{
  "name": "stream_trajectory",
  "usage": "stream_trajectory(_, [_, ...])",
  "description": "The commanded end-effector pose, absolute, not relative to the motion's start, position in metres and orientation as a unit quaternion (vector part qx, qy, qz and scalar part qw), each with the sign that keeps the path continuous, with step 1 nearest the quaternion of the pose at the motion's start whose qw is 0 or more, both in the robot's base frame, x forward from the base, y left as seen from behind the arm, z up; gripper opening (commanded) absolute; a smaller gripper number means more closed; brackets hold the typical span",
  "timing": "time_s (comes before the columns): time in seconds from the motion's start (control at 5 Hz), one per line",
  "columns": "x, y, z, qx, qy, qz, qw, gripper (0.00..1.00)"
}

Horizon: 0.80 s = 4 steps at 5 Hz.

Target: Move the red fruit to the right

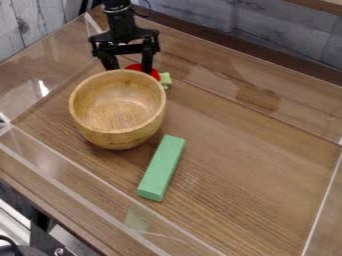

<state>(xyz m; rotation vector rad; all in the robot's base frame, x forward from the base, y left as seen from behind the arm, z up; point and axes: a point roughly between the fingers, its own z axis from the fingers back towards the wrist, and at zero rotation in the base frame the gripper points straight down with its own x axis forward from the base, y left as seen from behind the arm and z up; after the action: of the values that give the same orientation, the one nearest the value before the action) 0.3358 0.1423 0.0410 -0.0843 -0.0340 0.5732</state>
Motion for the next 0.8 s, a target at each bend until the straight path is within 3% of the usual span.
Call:
stream_trajectory(0.0, [0.349,0.140,0.066,-0.040,-0.061,0.235,0.969,1.00])
stream_trajectory(0.2, [0.355,0.136,0.063,-0.045,-0.067,0.192,0.978,1.00])
stream_trajectory(0.6, [0.342,0.124,0.071,-0.050,-0.081,0.136,0.986,1.00])
